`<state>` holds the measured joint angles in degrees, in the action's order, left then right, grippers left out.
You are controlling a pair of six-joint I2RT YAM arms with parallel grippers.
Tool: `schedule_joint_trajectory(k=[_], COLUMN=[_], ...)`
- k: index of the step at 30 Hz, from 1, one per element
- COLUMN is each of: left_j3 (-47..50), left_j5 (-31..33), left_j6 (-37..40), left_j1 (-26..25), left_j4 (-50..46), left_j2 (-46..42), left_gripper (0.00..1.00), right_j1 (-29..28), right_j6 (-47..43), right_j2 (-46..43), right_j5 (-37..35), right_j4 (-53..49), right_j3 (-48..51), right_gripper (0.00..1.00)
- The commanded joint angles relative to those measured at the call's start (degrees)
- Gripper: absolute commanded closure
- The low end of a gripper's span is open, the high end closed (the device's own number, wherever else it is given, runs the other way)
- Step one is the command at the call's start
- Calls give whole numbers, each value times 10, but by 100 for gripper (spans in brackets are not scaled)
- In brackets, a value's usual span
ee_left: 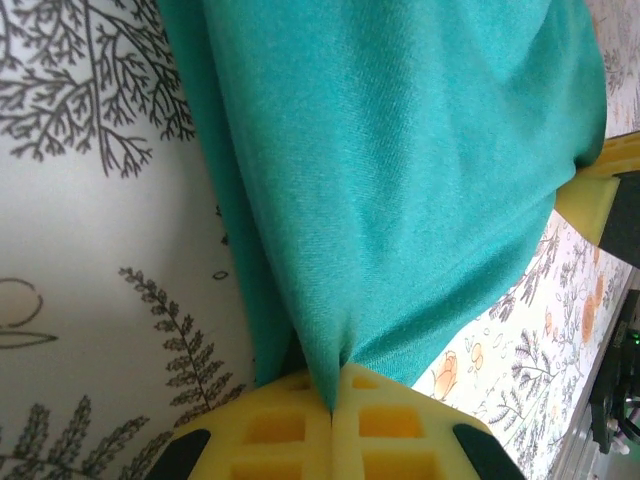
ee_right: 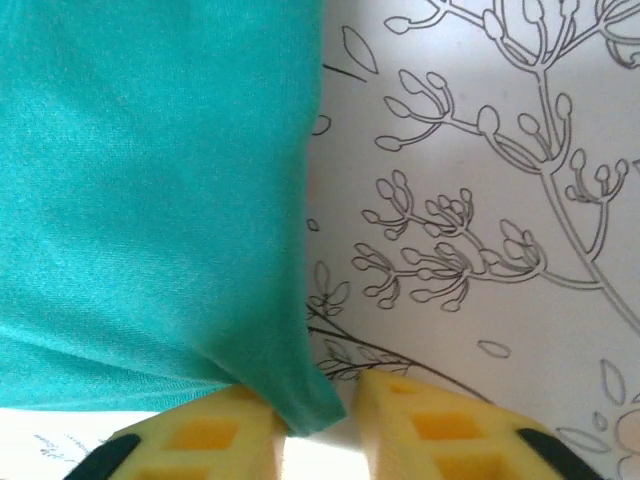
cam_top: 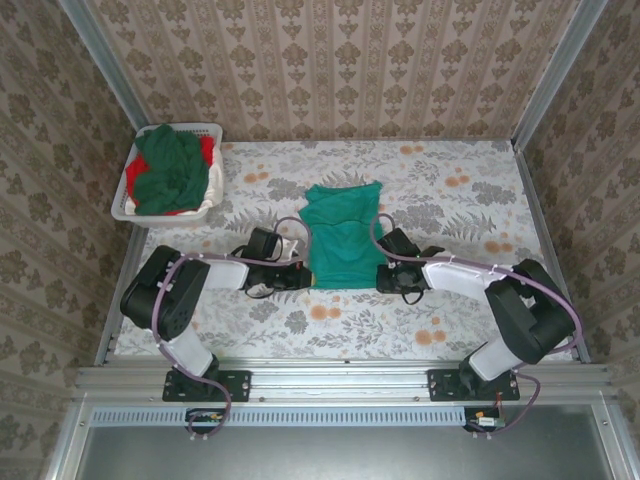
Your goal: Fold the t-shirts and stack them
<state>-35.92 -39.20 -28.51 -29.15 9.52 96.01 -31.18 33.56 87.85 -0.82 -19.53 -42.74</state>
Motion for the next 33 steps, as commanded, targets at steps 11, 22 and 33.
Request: schedule_joint_trajectory(k=[11,22,33], left_j3=[5,12,32], left_j5=[78,91,94], left_j6=[6,-11,-61], left_j1=[-19,-19,-58], left_j4=[-91,-56,10], left_j2=[-98,-54,-70], left_gripper=[54,42,66], right_j1=[-24,-27,-44], right_j6=[22,67,98], right_j2=[-107,25,-41], right_j5=[-31,4,24], right_j4=[-13,74,118], right_j3=[-2,31,47], right_gripper=[35,38,44])
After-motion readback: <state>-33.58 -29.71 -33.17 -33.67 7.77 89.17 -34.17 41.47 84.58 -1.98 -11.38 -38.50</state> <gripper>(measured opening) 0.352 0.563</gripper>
